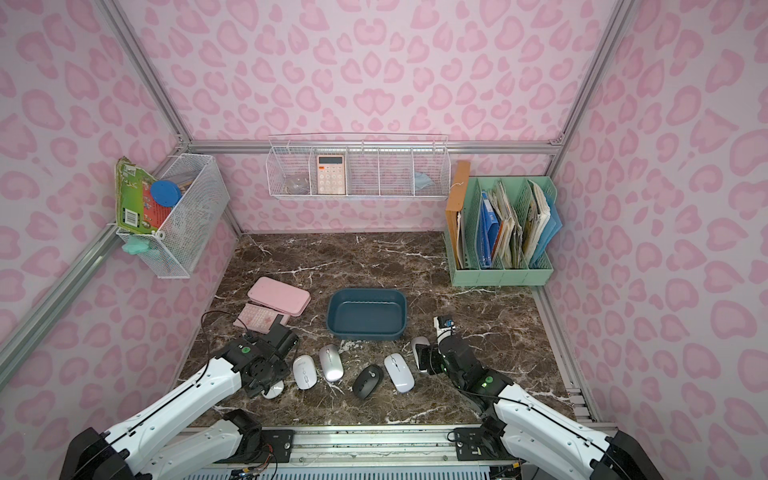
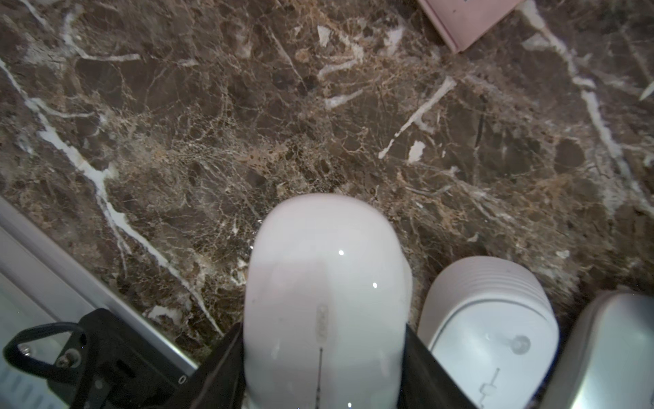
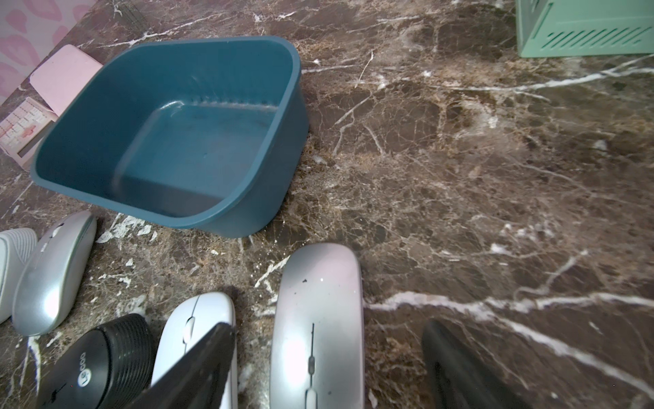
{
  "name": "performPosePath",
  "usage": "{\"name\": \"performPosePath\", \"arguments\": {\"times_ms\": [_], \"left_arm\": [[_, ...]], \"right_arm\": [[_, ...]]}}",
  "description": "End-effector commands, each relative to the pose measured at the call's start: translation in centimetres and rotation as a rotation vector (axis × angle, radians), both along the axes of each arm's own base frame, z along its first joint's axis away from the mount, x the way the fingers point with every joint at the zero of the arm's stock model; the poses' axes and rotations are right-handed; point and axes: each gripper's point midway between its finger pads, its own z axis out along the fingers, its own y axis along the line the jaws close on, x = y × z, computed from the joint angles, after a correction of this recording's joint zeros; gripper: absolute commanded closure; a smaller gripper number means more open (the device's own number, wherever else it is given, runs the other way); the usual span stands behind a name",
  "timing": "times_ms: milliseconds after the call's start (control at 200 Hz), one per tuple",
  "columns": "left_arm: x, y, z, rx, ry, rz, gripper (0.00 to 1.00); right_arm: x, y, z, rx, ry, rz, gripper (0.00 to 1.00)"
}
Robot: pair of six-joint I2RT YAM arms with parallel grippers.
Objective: Take out the mouse from the storage box
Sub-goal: Place the mouse at the center of the board.
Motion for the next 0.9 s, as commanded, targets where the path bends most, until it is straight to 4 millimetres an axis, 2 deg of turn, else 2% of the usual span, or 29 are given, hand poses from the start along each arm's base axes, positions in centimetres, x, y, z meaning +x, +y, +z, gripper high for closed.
{"name": "performPosePath", "arguments": {"times_ms": [0,245,395,545,680,735,895], "left_arm": [[0.8,-0.8,-1.0,-0.037,0.002,0.021,0.46],[2.3,-3.3,-3.2,-0.096,0.079,-0.019,0.46],[4.2,-5.5,-3.6,-0.064,0.100,-0.103,0.46],[6.0,-9.0,-3.7,-0.081,0.085,-0.188,0.45],[6.5,-10.1,-4.3,-0.071,0.107,-0.208,0.42],[6.5,-10.4,-4.3,-0.081,0.106,-0.212,0.38],[6.4,-9.5,-3.3,-0.052,0.074,-0.208,0.12]], "right_arm": [[0.2,0.2,0.7,0.015,-0.020,0.001,0.14],[0.3,0.2,0.8,0.018,-0.024,-0.003,0.14],[0.3,0.2,0.7,0.017,-0.021,0.000,0.14],[0.3,0.1,0.7,0.015,-0.021,-0.003,0.14],[0.3,0.1,0.7,0.016,-0.023,-0.007,0.14],[0.3,0.1,0.7,0.016,-0.020,-0.005,0.14],[0.3,0.1,0.7,0.015,-0.019,-0.007,0.14]]}}
